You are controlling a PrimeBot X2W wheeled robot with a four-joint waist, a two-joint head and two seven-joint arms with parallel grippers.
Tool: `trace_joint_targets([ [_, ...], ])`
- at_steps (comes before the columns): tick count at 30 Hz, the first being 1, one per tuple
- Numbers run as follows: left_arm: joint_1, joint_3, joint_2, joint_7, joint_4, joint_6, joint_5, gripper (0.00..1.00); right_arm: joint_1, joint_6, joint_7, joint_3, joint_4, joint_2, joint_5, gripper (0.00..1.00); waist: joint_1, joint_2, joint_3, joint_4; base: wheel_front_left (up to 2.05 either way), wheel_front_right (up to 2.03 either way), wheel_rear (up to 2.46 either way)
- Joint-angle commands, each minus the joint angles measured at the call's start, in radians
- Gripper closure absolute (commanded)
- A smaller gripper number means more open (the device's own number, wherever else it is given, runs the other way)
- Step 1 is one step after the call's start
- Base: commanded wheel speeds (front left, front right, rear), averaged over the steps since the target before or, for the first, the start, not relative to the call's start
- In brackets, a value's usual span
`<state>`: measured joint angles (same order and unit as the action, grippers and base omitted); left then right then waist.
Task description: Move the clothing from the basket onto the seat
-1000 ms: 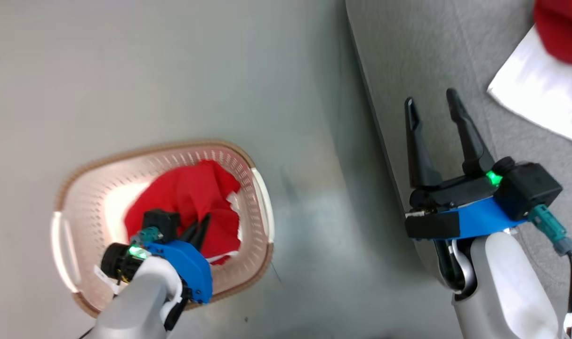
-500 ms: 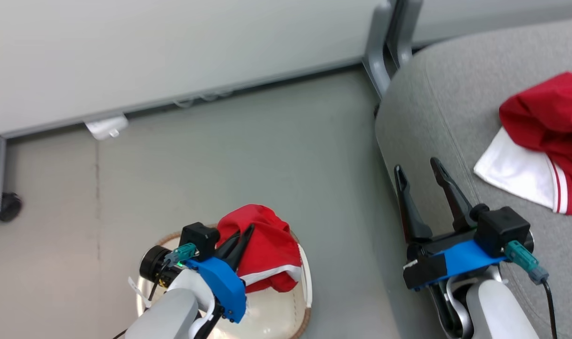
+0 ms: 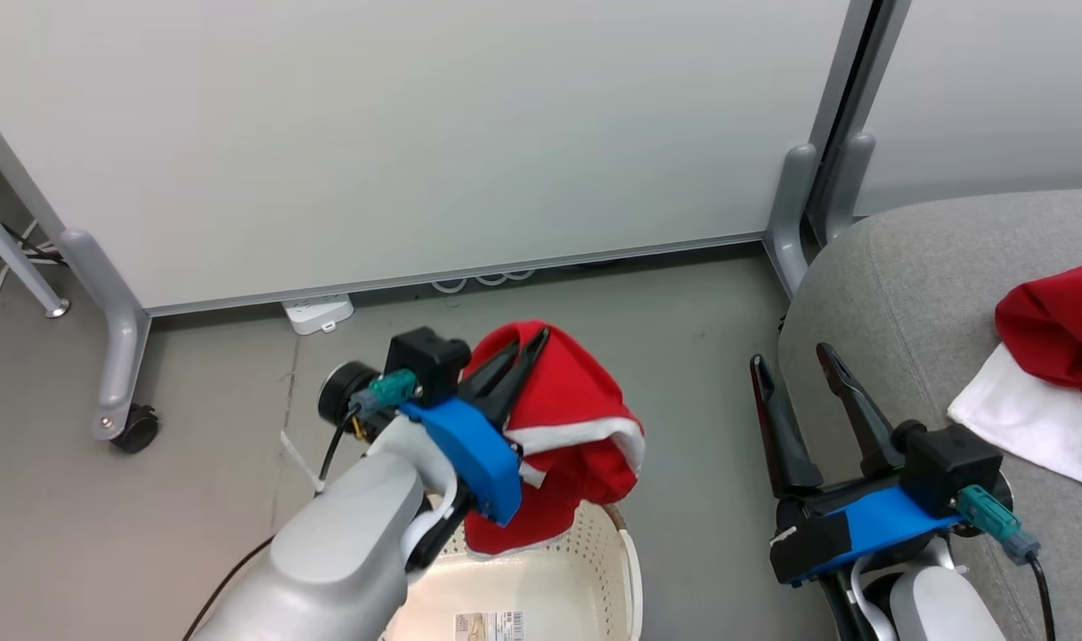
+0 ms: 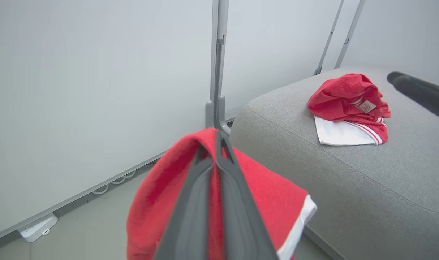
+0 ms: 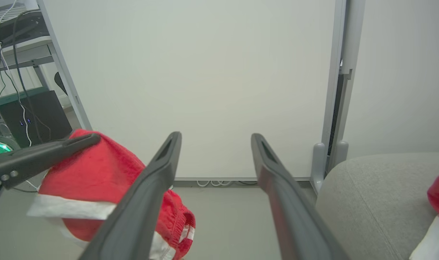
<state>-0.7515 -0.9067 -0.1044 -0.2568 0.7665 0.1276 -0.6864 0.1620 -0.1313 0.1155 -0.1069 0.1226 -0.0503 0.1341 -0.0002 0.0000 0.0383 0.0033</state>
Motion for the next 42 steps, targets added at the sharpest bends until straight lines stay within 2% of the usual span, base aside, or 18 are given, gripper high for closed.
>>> trace_joint_targets([
  [1, -0.021, 0.002, 0.006, -0.003, -0.002, 0.004, -0.005, 1.0, -0.009, 0.001, 0.001, -0.003, -0.005, 0.0, 0.002, 0.0, 0.0002, 0.0, 0.0, 0.002, 0.0, 0.0, 0.0],
  [8, -0.083, 0.01, 0.025, 0.003, 0.024, 0.003, -0.031, 1.0, -0.01, 0.001, -0.007, -0.027, 0.002, 0.0, 0.008, 0.0, 0.0002, 0.0, -0.003, -0.006, 0.0, 0.0, 0.0],
  [19, -0.071, -0.005, 0.04, -0.003, 0.051, 0.004, -0.049, 1.0, -0.007, 0.001, -0.031, -0.091, 0.044, 0.0, -0.007, 0.0, 0.0002, 0.0, -0.003, -0.022, 0.0, 0.0, 0.0],
  [32, -0.076, -0.066, 0.052, -0.007, 0.02, 0.004, -0.08, 1.0, 0.118, 0.001, -0.025, -0.21, 0.279, 0.0, -0.025, 0.0, 0.0002, 0.0, -0.016, 0.002, 0.0, 0.0, 0.0],
  [42, -0.076, -0.118, 0.053, -0.008, -0.008, 0.004, -0.111, 1.0, 0.244, 0.001, 0.012, -0.277, 0.452, 0.0, 0.023, 0.0, 0.0002, 0.0, -0.023, 0.017, 0.0, 0.0, 0.0],
])
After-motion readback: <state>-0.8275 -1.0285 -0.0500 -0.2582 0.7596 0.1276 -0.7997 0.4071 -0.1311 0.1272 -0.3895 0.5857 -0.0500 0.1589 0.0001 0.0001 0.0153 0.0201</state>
